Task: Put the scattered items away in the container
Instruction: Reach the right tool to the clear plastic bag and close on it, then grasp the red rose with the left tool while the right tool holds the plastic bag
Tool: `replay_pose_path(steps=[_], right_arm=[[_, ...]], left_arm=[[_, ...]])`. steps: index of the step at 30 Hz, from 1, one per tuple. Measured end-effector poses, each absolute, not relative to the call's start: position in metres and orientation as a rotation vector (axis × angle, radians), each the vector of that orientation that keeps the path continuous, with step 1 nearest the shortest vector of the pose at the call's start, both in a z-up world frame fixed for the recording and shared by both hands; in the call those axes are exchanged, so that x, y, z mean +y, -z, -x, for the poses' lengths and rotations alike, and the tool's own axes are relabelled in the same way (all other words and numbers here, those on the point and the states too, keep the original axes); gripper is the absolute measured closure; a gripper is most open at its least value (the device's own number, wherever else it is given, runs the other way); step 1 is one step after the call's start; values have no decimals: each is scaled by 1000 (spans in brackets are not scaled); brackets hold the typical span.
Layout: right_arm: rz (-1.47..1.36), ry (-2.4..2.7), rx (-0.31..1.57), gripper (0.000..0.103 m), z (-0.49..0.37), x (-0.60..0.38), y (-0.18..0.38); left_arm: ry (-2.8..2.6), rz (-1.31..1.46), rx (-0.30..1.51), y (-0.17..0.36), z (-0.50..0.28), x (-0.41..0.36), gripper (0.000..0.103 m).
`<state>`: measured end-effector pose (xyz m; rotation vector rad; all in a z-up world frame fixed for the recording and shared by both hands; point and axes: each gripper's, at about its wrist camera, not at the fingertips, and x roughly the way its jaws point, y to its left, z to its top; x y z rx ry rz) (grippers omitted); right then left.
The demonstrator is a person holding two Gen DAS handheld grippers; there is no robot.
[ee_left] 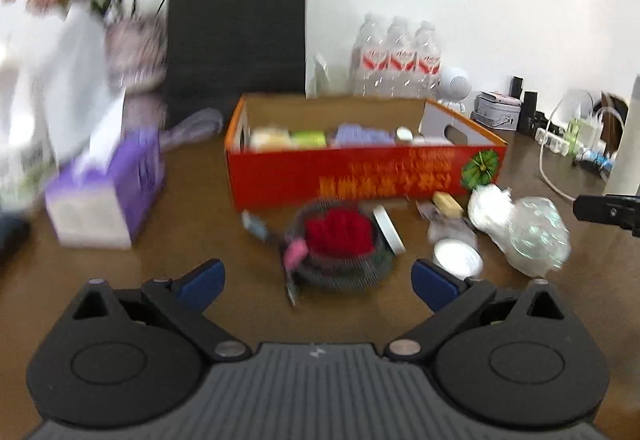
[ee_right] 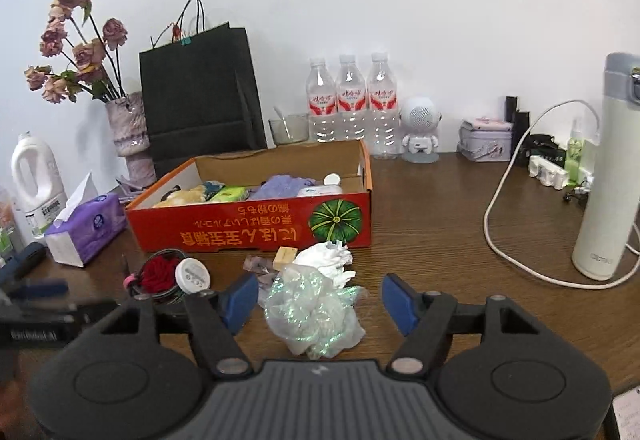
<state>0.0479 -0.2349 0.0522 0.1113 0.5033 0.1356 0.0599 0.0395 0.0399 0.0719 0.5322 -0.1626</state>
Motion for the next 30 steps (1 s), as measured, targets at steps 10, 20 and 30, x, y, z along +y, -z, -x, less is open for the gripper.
replay_pose_path(steps=[10, 20, 30], right_arm=[[-53, -128, 613, 40, -94, -218, -15], [-110, -176, 592, 61, -86, -220, -13], [-122, -247, 480, 61, -28, -220, -47]], left_arm=[[259, -51, 572, -31, -135, 52, 24], [326, 118, 645, -34, -140, 51, 95], [344, 172, 447, -90, -41, 58, 102]])
